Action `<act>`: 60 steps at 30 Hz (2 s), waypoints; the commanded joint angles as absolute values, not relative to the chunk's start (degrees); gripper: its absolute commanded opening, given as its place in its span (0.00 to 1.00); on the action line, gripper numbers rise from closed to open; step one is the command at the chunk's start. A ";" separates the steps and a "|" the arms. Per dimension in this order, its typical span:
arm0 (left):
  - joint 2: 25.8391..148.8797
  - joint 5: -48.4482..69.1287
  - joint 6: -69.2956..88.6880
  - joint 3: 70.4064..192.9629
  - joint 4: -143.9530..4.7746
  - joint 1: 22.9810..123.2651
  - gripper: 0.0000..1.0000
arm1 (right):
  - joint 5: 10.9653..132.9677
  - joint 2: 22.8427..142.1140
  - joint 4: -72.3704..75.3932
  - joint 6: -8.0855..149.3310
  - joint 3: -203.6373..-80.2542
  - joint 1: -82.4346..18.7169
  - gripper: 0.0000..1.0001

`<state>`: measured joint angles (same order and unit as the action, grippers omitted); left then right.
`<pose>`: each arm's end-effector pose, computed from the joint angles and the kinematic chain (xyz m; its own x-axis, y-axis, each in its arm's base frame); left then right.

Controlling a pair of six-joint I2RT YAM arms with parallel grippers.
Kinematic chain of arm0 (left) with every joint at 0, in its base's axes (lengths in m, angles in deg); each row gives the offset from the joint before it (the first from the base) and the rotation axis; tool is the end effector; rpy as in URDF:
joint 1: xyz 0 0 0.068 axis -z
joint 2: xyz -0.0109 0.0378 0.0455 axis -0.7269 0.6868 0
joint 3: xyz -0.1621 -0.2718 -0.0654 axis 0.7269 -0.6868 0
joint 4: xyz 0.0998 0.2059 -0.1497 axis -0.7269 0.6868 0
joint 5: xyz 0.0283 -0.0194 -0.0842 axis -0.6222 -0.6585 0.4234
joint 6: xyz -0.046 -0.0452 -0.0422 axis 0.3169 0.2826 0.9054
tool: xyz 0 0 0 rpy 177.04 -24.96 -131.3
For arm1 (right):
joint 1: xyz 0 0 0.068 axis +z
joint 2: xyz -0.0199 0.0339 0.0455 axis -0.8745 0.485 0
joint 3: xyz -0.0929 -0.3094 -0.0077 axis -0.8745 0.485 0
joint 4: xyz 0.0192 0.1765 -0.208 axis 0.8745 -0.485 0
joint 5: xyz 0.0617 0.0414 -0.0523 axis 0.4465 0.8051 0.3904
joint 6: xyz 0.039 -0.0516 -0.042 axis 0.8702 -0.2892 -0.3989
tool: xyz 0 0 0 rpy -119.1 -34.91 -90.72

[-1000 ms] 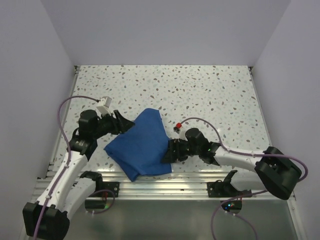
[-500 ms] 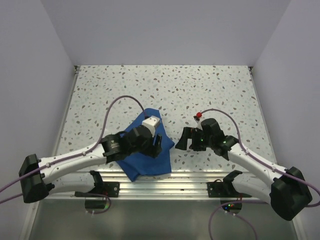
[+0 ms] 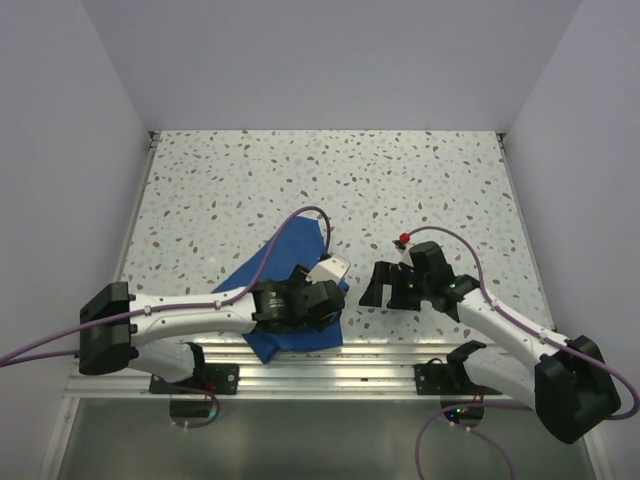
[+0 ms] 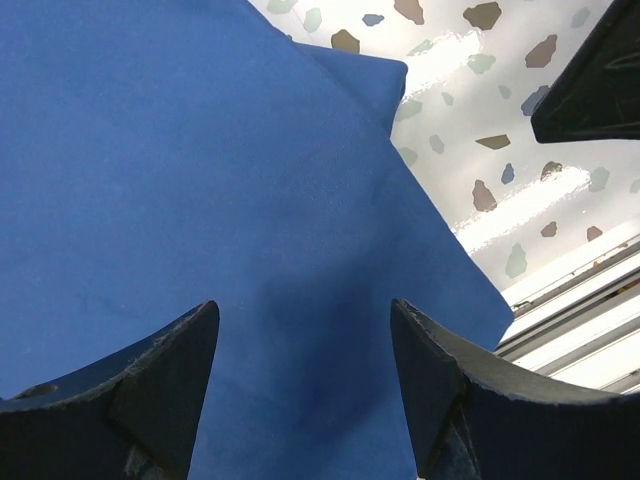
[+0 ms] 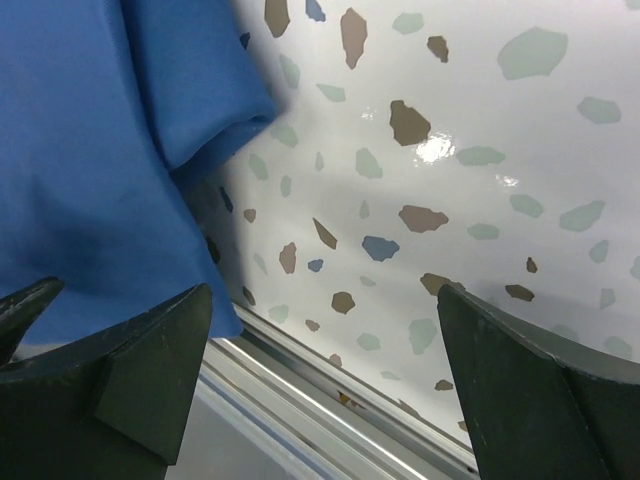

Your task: Prepare the surgical pack

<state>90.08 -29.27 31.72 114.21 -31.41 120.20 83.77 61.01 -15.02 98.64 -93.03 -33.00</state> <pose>0.1123 -0.2602 0.2630 -0.6149 0.4146 -0.6708 0.4852 0.8695 0.0926 0.1633 0.1115 0.1921 -0.9161 0.1230 -0.3816 -0.1318 0.8065 0.5763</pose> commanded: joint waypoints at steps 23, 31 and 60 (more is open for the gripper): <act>95.54 -30.09 27.38 110.67 -36.19 118.35 0.72 | 90.16 61.43 -9.32 98.52 -91.27 -33.30 0.99; 93.86 -32.20 27.38 110.05 -35.50 116.15 0.53 | 91.48 62.04 -7.56 99.40 -90.57 -33.30 0.99; 88.42 -33.69 23.69 114.01 -36.46 115.09 0.00 | 83.13 77.40 33.83 132.63 -87.31 -14.67 0.15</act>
<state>91.26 -29.86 25.54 110.89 -34.60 115.72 85.97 75.13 24.59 128.19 -85.56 -16.10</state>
